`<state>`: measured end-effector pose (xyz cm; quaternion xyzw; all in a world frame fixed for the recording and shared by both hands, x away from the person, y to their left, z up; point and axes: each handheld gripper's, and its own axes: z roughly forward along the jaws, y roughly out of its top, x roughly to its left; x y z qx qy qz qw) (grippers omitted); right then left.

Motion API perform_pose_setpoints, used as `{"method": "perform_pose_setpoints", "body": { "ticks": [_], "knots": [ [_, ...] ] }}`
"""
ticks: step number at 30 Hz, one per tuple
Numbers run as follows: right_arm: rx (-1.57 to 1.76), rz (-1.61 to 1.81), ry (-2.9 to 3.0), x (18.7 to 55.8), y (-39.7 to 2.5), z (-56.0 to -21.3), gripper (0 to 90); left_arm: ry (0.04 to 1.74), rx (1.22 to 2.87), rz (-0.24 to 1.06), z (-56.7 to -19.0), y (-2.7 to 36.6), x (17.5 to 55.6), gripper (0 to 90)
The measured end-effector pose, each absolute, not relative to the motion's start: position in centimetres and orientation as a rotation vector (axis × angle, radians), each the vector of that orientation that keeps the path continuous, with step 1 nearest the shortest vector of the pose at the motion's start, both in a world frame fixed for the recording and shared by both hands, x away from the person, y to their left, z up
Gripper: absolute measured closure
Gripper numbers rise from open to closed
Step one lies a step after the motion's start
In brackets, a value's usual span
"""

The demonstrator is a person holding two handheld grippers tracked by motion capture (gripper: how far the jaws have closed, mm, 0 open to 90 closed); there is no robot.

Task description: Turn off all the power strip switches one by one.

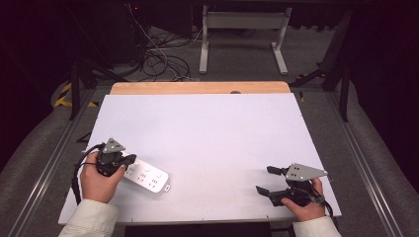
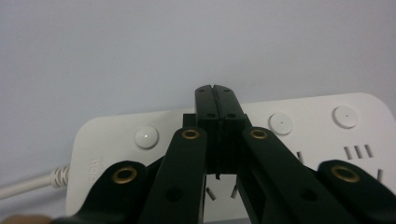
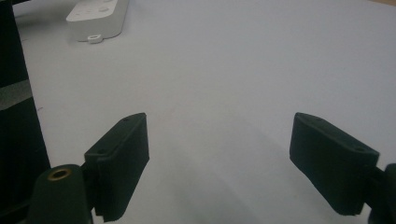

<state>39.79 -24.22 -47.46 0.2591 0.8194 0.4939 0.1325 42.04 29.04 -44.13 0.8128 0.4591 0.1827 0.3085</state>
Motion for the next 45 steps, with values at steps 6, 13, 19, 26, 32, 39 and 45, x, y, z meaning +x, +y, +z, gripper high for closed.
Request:
{"method": "perform_pose_setpoints", "body": {
  "ticks": [6, 13, 19, 26, 32, 39, 45],
  "knots": [
    [0.752, 1.433, 2.379, 39.8, -24.2, -47.5, 20.3, 1.213, 2.146, 0.478, -44.4, 28.9, 42.2, 90.0],
    [0.753, 1.431, 2.379, 39.8, -24.2, -47.5, 20.3, 1.212, 2.149, 0.442, -44.9, 29.1, 42.5, 90.0],
    [0.752, 1.431, 2.381, 39.8, -24.2, -47.5, 20.3, 1.212, 2.162, 0.428, -45.1, 28.9, 42.5, 90.0],
    [0.749, 1.429, 2.382, 39.8, -24.2, -47.5, 20.3, 1.209, 2.167, 0.427, -45.3, 28.7, 42.6, 90.0],
    [0.748, 1.427, 2.383, 39.8, -24.2, -47.5, 20.3, 1.205, 2.183, 0.428, -45.4, 28.7, 42.6, 90.0],
    [0.746, 1.430, 2.382, 39.8, -24.2, -47.5, 20.3, 1.215, 2.186, 0.439, -45.4, 28.5, 42.6, 90.0],
    [0.744, 1.424, 2.388, 39.8, -24.1, -47.5, 20.3, 1.222, 2.180, 0.443, -45.4, 28.4, 42.5, 90.0]
  ]
}}
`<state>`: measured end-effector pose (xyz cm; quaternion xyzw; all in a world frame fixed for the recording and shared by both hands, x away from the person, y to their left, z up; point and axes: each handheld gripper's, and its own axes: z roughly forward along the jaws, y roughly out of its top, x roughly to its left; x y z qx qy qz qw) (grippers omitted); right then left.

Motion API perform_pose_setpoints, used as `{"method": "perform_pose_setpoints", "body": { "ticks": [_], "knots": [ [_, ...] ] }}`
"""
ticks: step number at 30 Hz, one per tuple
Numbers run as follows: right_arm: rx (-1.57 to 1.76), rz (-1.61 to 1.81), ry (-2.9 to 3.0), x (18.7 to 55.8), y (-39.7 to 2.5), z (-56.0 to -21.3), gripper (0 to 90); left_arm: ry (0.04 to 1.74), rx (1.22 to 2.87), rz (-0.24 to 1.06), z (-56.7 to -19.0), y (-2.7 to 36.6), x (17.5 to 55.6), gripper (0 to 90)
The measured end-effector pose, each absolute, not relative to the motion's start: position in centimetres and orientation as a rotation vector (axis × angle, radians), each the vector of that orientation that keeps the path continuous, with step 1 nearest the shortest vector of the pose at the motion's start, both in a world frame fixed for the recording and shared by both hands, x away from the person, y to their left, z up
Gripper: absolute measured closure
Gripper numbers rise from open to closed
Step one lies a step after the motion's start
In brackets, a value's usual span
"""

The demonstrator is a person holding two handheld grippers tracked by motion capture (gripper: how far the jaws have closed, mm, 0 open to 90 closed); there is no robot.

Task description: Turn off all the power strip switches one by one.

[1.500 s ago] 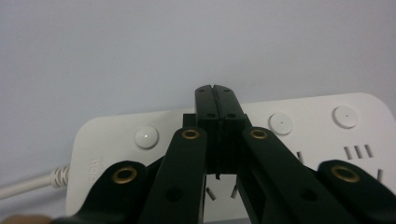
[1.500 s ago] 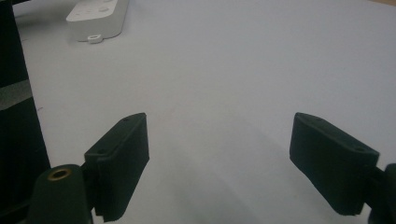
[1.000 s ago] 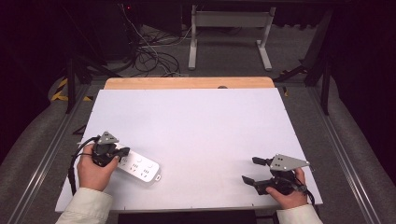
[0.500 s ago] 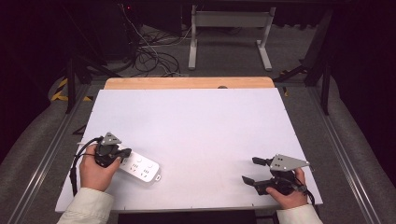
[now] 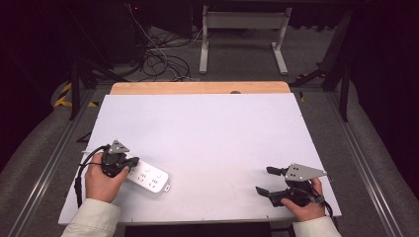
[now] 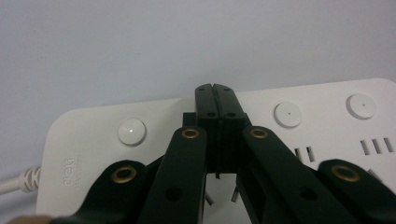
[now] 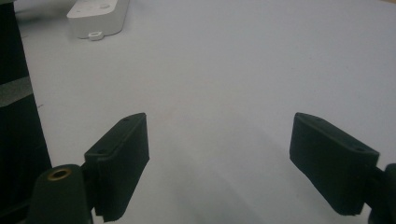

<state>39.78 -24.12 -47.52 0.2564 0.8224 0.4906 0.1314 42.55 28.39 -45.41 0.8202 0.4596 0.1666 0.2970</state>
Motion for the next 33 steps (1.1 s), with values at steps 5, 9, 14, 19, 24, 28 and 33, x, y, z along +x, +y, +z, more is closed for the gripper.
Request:
{"method": "perform_pose_setpoints", "body": {
  "ticks": [5, 9, 14, 19, 24, 28, 33],
  "knots": [
    [0.742, 1.424, 2.387, 39.8, -24.1, -47.5, 20.3, 1.223, 2.182, 0.452, -45.4, 28.4, 42.6, 90.0],
    [0.742, 1.424, 2.387, 39.7, -24.1, -47.5, 20.3, 1.222, 2.178, 0.449, -45.5, 28.2, 42.6, 90.0],
    [0.742, 1.423, 2.387, 39.7, -24.1, -47.5, 20.3, 1.222, 2.180, 0.456, -45.6, 28.2, 42.6, 90.0],
    [0.743, 1.423, 2.387, 39.7, -24.1, -47.5, 20.3, 1.236, 2.170, 0.452, -45.6, 28.3, 42.6, 90.0],
    [0.751, 1.427, 2.383, 39.8, -24.2, -47.5, 20.3, 1.185, 2.072, 0.482, -43.3, 29.0, 42.2, 90.0],
    [0.755, 1.421, 2.389, 40.0, -24.1, -47.6, 20.3, 1.182, 2.068, 0.499, -42.5, 29.3, 42.0, 90.0],
    [0.757, 1.420, 2.387, 39.8, -24.1, -47.6, 20.3, 1.210, 2.086, 0.538, -43.0, 29.8, 42.1, 90.0]
  ]
}}
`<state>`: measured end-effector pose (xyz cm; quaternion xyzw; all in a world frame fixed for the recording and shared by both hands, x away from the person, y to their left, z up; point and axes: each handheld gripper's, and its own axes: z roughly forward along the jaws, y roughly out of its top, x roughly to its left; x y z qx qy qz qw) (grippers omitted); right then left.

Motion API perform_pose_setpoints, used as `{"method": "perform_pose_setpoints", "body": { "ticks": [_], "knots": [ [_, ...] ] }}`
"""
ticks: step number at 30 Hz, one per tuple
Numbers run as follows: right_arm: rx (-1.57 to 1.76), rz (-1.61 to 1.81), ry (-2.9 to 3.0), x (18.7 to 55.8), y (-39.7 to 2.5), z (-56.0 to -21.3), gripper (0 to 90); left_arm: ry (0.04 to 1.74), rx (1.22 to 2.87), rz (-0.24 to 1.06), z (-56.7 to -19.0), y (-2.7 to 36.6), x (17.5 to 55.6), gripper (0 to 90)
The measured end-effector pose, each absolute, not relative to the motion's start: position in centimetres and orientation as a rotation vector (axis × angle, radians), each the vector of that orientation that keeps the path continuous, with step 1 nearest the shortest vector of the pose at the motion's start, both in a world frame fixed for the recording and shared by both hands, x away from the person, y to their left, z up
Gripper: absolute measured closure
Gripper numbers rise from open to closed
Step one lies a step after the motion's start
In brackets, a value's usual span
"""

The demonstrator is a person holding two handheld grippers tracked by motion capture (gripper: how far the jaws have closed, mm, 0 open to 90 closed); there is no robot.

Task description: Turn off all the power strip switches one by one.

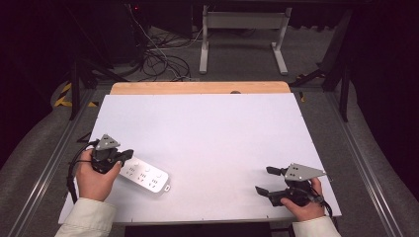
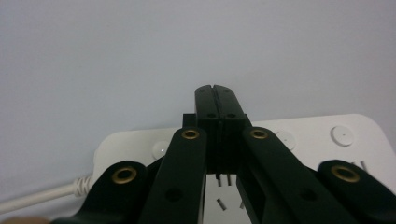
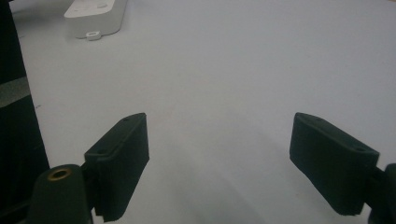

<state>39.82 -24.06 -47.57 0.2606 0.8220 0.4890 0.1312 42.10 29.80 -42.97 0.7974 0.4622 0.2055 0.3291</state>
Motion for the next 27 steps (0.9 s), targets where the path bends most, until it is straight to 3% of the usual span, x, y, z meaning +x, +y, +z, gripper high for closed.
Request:
{"method": "perform_pose_setpoints", "body": {
  "ticks": [9, 27],
  "knots": [
    [0.756, 1.425, 2.386, 39.8, -24.2, -47.6, 20.3, 1.295, 2.041, 0.543, -44.0, 32.9, 42.7, 90.0],
    [0.756, 1.421, 2.389, 39.9, -24.1, -47.6, 20.3, 1.281, 2.083, 0.521, -45.1, 32.4, 43.2, 90.0]
  ]
}}
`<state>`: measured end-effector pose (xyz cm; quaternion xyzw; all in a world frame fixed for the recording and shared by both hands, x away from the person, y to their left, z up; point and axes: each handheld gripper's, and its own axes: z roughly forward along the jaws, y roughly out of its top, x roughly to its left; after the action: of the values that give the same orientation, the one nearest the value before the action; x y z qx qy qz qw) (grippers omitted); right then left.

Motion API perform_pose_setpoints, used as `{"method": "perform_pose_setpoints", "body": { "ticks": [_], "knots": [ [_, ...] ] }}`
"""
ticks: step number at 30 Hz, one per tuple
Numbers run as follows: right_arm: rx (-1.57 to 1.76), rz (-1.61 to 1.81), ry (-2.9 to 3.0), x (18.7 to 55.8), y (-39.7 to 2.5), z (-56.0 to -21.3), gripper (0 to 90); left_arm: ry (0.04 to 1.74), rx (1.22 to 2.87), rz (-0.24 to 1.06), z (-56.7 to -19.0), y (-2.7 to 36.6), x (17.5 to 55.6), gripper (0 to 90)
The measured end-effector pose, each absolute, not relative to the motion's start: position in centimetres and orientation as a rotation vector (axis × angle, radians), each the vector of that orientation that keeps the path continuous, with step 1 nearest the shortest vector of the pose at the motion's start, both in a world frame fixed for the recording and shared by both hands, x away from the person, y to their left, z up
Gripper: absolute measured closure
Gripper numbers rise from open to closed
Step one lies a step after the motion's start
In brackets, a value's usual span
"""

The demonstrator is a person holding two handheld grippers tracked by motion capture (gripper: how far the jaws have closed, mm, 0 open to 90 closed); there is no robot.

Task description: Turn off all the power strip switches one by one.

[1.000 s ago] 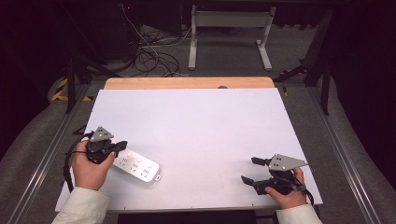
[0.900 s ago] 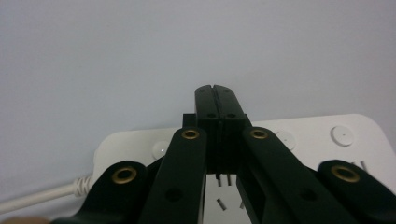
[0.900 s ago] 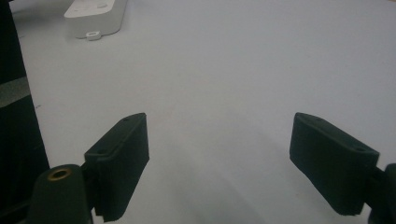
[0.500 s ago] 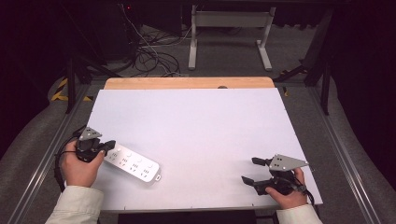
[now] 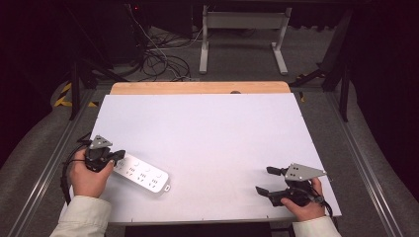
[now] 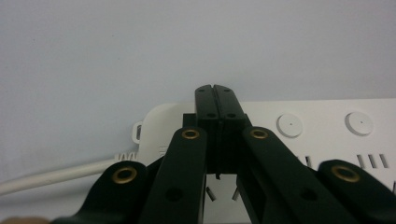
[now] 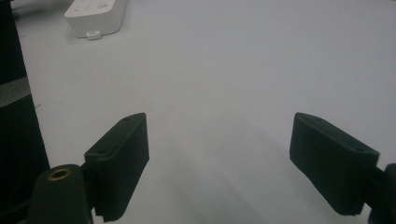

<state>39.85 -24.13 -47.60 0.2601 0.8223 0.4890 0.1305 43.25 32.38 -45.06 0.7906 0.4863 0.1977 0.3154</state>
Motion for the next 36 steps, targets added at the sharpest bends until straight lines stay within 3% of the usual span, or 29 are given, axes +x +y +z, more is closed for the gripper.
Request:
{"method": "perform_pose_setpoints", "body": {
  "ticks": [36],
  "knots": [
    [0.746, 1.423, 2.386, 39.74, -24.11, -47.53, 20.2, 1.284, 2.082, 0.518, -45.98, 31.66, 43.30, 90.0]
  ]
}}
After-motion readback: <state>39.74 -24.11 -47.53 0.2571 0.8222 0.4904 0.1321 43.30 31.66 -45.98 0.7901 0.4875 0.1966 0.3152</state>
